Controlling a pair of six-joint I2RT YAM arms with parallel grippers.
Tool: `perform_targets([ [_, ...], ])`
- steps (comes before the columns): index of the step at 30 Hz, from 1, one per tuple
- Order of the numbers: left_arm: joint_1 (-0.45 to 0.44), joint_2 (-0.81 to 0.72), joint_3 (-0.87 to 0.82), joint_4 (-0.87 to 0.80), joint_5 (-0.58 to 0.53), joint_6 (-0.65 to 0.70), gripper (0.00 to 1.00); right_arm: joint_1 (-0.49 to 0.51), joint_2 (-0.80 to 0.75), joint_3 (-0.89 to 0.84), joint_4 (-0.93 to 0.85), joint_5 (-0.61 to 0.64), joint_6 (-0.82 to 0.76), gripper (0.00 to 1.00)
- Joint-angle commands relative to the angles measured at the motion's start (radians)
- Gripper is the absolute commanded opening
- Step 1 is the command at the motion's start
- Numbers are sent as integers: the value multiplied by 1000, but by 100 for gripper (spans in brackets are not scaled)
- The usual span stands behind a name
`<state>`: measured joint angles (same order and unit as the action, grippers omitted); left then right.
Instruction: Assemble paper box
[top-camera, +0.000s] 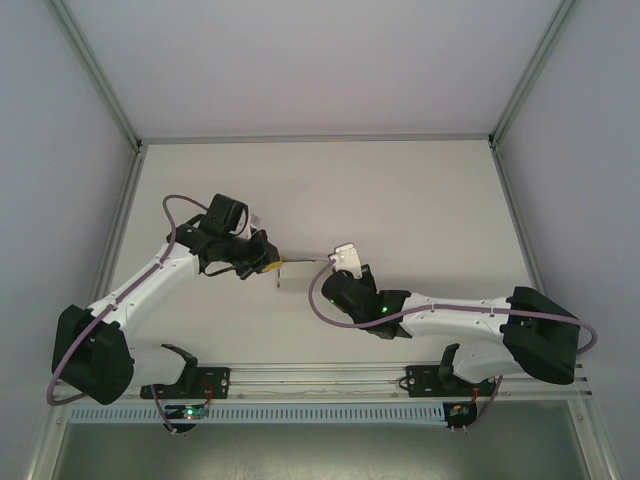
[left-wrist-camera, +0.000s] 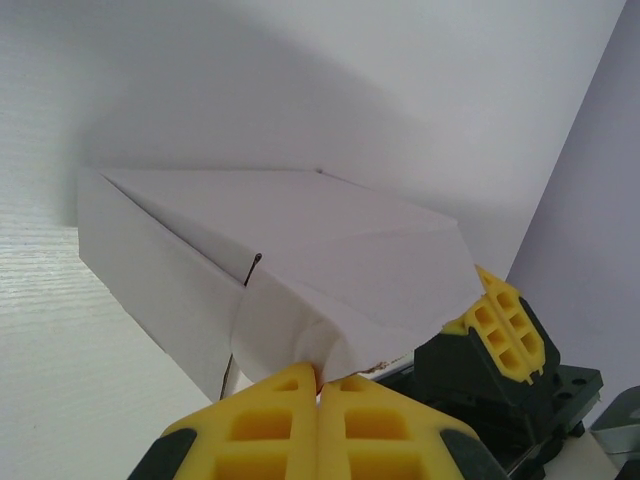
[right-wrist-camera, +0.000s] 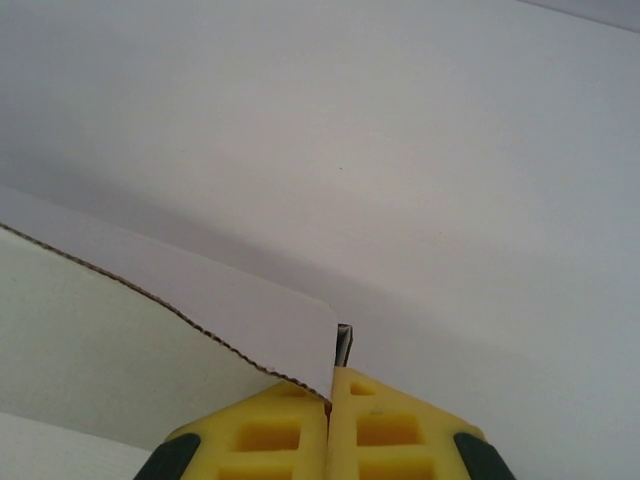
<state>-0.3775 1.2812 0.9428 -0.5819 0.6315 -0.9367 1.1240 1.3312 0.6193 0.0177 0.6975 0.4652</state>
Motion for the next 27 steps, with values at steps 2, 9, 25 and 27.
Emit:
perform_targets([
  [2,22,-19,29,42,23,-31,0,19,46,-40,-187,-147,-45,0],
  [9,38,-39,5,75,28,-95,0,3,43,-16,-217,-156,-81,0],
  [25,9,-37,-114,-31,-101,228,0,-4,9,-45,-177,-182,-93,0],
  [27,-21,-56,-151,-19,-155,241,0,-4,5,-48,-161,-193,-98,0],
])
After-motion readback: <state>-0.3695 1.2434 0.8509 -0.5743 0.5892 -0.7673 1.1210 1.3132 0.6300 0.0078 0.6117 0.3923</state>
